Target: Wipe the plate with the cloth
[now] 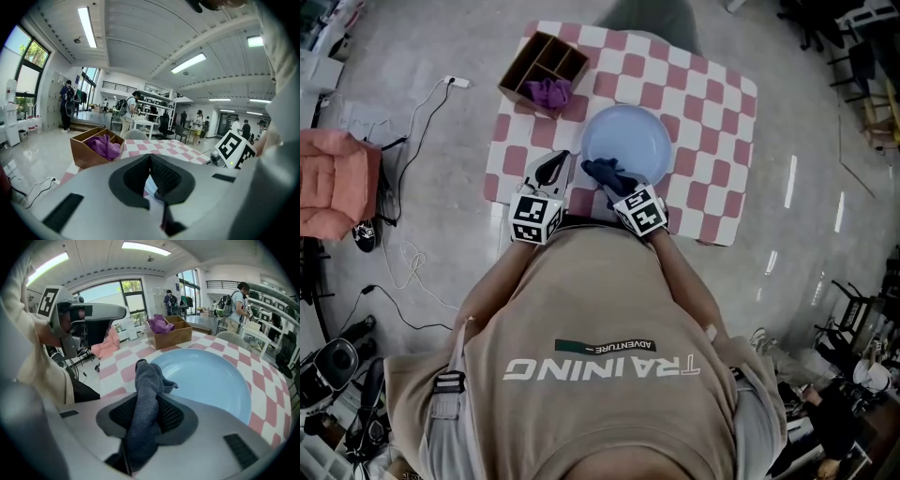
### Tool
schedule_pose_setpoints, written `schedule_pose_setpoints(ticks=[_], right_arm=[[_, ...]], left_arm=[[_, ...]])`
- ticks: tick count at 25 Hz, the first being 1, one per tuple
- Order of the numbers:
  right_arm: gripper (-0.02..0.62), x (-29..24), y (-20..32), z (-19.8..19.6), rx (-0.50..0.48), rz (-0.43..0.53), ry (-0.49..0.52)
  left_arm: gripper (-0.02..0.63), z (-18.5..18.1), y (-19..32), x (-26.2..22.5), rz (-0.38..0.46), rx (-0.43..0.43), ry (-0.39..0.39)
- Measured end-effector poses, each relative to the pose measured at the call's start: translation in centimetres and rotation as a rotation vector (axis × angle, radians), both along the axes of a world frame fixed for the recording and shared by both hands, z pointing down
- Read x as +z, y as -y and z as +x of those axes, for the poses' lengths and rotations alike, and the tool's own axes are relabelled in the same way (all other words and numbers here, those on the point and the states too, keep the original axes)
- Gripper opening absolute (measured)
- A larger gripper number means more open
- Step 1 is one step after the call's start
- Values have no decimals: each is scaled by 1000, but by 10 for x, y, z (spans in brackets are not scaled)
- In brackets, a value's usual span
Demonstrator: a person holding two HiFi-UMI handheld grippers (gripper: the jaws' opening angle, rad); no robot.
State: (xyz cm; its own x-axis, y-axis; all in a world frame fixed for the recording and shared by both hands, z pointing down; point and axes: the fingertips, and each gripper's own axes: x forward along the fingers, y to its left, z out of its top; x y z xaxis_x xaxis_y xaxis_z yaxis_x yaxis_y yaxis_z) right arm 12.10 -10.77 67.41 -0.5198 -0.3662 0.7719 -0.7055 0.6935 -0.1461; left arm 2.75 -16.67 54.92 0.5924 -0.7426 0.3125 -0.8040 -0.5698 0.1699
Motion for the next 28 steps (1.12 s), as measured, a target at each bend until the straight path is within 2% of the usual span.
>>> schedule_pose_setpoints(ticks=[7, 15, 19, 23, 28], right_arm=[[135, 1, 43, -39, -40, 37, 7], [135, 0, 88, -36, 26, 50, -7], [135, -13, 85, -28, 43, 84, 4], [135, -33, 75, -8, 84, 118, 38], [135, -50, 59, 44, 198, 159, 44]], left_arm=[[12, -39, 3, -8, 14, -41, 27], [12, -62, 16, -8, 19, -66, 19], [12, -55, 21, -9, 16, -47, 11], [12, -32, 23, -9, 14, -12, 0], [12, 9, 25, -7, 4, 88, -7]])
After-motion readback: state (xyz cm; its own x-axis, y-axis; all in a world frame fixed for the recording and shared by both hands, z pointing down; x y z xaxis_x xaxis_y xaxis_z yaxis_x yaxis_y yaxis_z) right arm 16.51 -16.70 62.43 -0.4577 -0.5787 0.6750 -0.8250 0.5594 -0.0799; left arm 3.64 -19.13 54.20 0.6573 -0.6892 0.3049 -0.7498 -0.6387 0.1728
